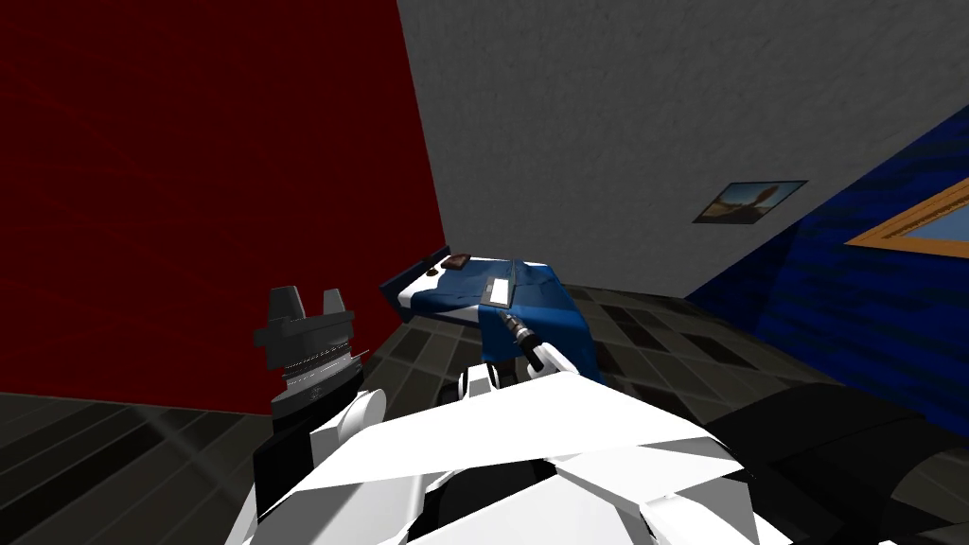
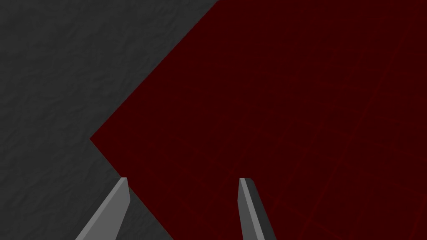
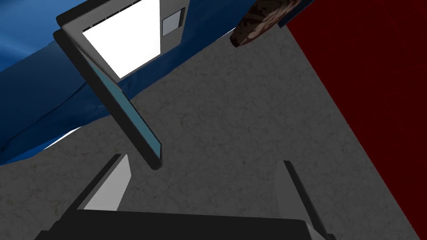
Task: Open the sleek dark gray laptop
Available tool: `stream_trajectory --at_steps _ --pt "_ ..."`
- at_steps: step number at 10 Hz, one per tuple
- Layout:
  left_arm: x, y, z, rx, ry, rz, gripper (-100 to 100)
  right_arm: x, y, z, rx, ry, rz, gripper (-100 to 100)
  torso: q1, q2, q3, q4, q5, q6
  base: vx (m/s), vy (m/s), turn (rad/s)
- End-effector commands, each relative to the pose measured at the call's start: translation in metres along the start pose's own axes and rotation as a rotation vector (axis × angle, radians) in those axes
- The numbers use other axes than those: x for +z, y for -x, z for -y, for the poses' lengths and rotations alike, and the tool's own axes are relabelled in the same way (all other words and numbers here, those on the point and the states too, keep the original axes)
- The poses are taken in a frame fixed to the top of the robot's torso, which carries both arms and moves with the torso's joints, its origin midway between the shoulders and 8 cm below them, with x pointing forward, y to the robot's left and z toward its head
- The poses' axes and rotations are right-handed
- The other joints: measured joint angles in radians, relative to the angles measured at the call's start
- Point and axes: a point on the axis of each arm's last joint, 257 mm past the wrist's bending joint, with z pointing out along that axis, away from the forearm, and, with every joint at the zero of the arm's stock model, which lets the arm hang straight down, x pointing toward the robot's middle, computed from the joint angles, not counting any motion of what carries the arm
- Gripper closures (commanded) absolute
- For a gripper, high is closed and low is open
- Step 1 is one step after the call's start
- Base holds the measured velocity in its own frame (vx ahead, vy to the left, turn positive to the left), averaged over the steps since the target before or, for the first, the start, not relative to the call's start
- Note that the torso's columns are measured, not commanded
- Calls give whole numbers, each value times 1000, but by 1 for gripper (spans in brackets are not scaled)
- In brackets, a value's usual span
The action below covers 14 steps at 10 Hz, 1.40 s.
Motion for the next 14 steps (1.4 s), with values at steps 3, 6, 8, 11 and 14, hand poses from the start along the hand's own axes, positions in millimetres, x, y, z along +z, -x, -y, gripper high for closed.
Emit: stream_trajectory --at_steps 3,6,8,11,14 --pt "0 0 0 0 0 0 0 9 -25 51 -177 -142 -43 -100 -1 1 0 0 0 0 10 44 71" --pt "0 0 0 0 0 0 0 9 -31 81 -273 -218 -58 -100 0 0 0 0 0 0 15 40 67" --pt "0 0 0 0 0 0 0 10 -33 102 -350 -267 -67 -100 0 0 0 0 0 0 24 49 58" --pt "0 0 0 0 0 0 0 12 -24 134 -500 -345 -62 -100 -1 1 0 0 0 0 22 47 66" --pt "0 0 0 0 0 0 0 9 -22 162 -584 -402 -73 -100 0 0 0 0 0 0 23 42 47"
